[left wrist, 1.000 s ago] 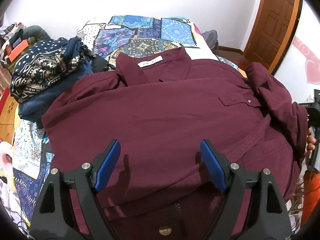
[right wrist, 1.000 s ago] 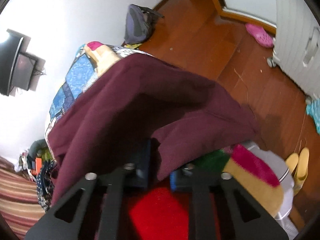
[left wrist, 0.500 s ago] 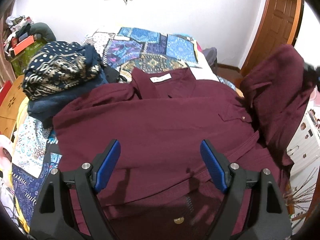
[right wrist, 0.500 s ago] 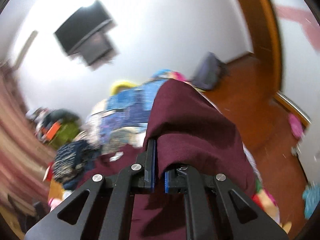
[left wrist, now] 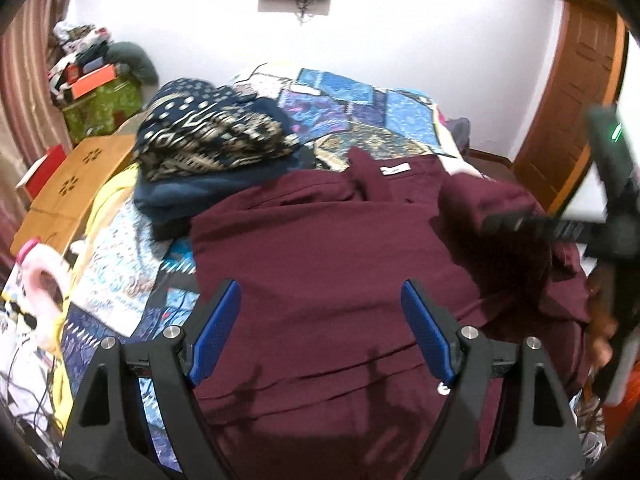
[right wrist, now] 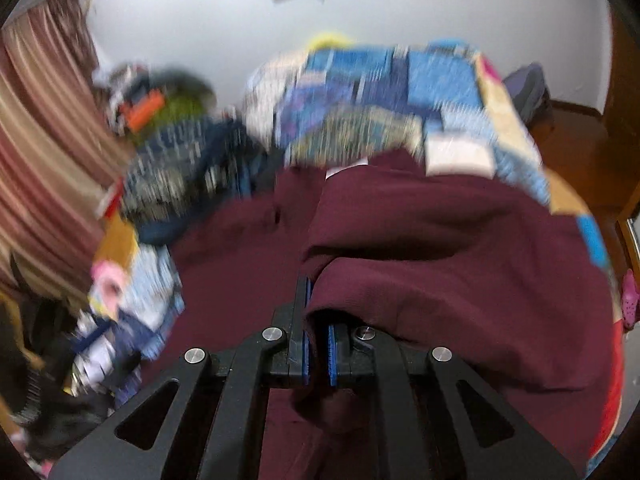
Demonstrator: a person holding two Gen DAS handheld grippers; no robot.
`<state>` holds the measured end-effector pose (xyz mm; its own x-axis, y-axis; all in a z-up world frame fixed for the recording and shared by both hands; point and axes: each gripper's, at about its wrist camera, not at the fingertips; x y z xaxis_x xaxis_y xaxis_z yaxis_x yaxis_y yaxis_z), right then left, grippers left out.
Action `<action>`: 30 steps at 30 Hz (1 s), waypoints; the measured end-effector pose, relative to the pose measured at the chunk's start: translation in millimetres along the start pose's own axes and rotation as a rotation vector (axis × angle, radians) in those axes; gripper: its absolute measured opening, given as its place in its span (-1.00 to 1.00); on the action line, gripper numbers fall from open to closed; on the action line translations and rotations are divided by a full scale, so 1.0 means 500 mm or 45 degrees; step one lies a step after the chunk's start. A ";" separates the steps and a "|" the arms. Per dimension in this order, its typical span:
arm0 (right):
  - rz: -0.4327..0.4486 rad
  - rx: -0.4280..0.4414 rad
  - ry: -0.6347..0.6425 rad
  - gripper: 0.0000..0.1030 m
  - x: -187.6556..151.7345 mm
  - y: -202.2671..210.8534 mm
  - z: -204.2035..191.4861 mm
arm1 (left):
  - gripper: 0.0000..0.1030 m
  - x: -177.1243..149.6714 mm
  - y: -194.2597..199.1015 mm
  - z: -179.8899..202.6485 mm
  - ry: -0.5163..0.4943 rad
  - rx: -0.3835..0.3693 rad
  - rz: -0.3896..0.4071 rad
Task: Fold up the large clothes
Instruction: 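Grasp the shirt with the left tool while the right tool releases the sleeve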
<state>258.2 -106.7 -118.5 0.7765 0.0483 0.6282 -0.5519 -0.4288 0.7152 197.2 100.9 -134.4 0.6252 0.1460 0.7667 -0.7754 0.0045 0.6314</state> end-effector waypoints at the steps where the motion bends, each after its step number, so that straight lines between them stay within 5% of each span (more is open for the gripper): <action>1: -0.053 -0.007 0.017 -0.86 -0.012 -0.022 -0.003 | 0.59 -0.001 0.000 -0.006 0.010 0.006 -0.003; 7: -0.151 -0.075 0.140 -0.77 -0.051 -0.038 -0.026 | 0.59 0.001 -0.001 -0.007 0.017 0.024 -0.007; 11: -0.201 -0.029 0.178 -0.46 -0.048 -0.013 -0.021 | 0.59 0.018 -0.001 0.035 -0.046 0.006 0.013; 16: -0.080 -0.032 0.154 -0.25 -0.049 0.062 0.011 | 0.59 0.046 -0.006 0.114 -0.141 -0.062 0.039; 23: 0.104 -0.227 0.099 -0.01 -0.051 0.170 0.116 | 0.59 0.075 -0.041 0.254 -0.319 -0.173 0.037; 30: 0.171 -0.436 -0.115 0.00 -0.063 0.228 0.259 | 0.64 0.048 -0.114 0.410 -0.568 -0.280 -0.081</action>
<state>210.3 -273.8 -96.3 0.7054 -0.0741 0.7050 -0.7086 -0.0990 0.6986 274.7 -98.8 -128.3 0.6114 -0.2984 0.7329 -0.7050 0.2152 0.6757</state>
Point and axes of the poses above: each gripper's, at about its wrist camera, not at the fingertips, and y roughly against the way its jaws point, z to its right, x to its top, and after that the axes turned 6 degrees about z, right-handed
